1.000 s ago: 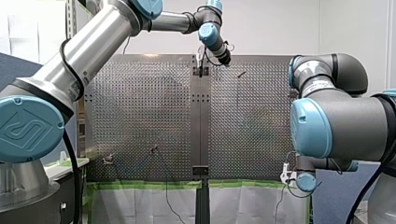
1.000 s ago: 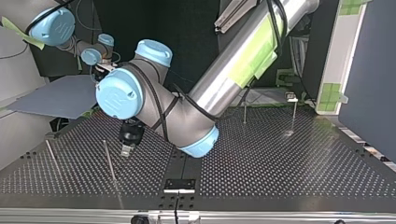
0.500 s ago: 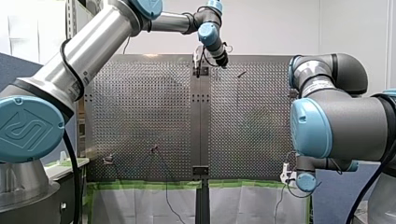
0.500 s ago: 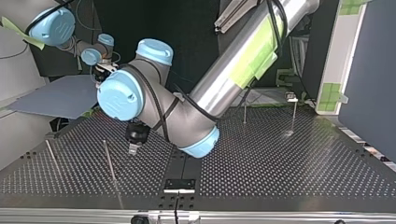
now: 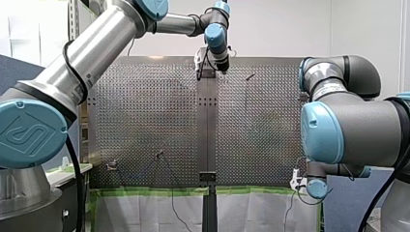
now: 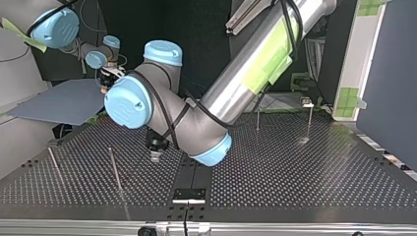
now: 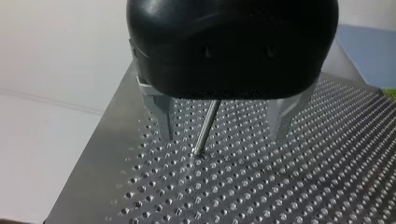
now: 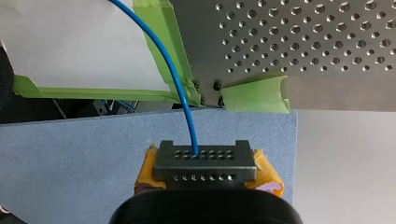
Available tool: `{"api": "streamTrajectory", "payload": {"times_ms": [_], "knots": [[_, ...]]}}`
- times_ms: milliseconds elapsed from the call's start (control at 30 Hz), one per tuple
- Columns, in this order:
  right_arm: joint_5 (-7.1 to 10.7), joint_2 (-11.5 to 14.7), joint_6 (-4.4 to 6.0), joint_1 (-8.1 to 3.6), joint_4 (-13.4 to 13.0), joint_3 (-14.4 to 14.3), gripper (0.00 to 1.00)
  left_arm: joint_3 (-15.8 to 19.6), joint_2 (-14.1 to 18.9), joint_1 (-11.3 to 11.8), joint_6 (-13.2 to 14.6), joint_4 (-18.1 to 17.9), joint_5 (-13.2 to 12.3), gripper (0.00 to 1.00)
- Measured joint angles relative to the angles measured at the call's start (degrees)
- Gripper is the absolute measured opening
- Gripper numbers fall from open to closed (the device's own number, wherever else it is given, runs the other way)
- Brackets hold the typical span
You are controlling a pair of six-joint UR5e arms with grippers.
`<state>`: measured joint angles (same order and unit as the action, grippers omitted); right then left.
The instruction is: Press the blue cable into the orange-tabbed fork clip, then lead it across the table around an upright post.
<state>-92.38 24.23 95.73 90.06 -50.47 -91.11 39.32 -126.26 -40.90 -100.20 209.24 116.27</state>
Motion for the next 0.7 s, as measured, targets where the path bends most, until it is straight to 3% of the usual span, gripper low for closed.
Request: {"api": "streamTrajectory", "payload": {"times_ms": [167,500,700], "knots": [[0.00,0.0,0.00,0.00,0.0,0.0,0.00,0.0,0.0,-0.3,1.8,-1.1,-0.5,0.98],[0.00,0.0,-0.04,0.01,0.1,0.0,0.00,-1.0,0.2,-1.1,7.0,-3.5,-6.0,0.98],[0.00,0.0,-0.02,0.01,0.1,0.0,0.00,-2.5,0.2,-1.9,7.0,-3.6,-9.2,0.98]]}}
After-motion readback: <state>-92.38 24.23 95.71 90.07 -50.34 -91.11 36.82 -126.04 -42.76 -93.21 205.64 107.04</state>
